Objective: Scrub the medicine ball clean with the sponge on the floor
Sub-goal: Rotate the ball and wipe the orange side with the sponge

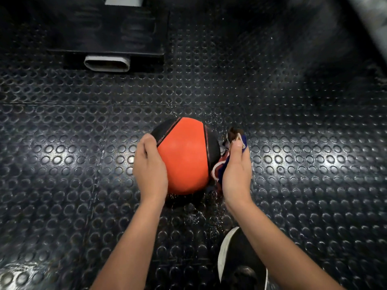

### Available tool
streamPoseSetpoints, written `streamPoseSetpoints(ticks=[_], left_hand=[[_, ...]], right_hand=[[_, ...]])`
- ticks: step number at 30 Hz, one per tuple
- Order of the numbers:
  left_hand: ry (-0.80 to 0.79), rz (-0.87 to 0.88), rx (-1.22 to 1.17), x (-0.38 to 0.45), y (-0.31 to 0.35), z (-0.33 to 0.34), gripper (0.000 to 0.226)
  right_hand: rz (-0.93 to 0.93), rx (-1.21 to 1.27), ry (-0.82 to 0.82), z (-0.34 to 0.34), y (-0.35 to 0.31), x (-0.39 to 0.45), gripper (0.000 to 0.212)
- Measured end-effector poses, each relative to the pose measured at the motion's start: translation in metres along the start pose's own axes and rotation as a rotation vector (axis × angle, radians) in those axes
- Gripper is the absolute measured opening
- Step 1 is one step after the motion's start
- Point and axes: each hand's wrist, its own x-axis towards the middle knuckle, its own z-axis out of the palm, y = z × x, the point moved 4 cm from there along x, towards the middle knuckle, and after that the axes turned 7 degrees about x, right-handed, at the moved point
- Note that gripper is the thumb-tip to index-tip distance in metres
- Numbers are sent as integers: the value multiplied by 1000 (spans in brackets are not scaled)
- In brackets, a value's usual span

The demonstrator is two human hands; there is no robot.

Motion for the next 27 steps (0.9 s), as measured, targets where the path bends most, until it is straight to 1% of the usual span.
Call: streamPoseSetpoints(ticks=[2,4,6,7,9,12,15,17,18,20,21,22,23,24,25,26,27], left_hand=[[-38,16,40,3,-1,-6,54],[-63,-3,81,8,0,-14,61],[-82,-19,99,13,7,-16,58],[-82,-32,98,15,11,-12,54],[-27,-36,144,11,20,-4,45],[55,-14,235,9,21,2,39],[36,-23,235,21,20,1,39],[18,-21,236,26,21,-1,40],[8,-22,240,26,20,-2,40],[2,-24,244,24,19,-3,41],[6,-26,242,25,19,-4,41],[9,-37,233,26,18,-5,40],[9,-48,220,28,17,-6,40],[5,-54,212,28,18,-6,40],[1,-53,218,28,18,-6,42],[0,-49,229,29,20,-7,43],[2,-46,237,30,20,-8,43]], right_hand=[[-10,-17,-30,2,-8,13,35],[-16,-48,-108,11,-11,22,32],[-19,-111,-208,24,-7,20,27],[-28,-139,-222,28,-4,16,26],[-83,-133,-190,29,1,8,28],[-245,-99,-154,25,0,-12,28],[-451,-162,-221,29,0,-25,31],[-486,-191,-266,31,11,-18,36],[-427,-128,-270,29,18,-9,39],[-125,69,-237,26,33,14,45],[39,114,-225,26,43,26,44],[164,129,-246,28,48,34,42],[234,112,-277,29,51,40,43],[269,78,-272,28,53,43,48],[269,61,-245,27,49,41,48],[208,56,-239,29,41,34,43],[84,29,-240,31,32,22,37]])
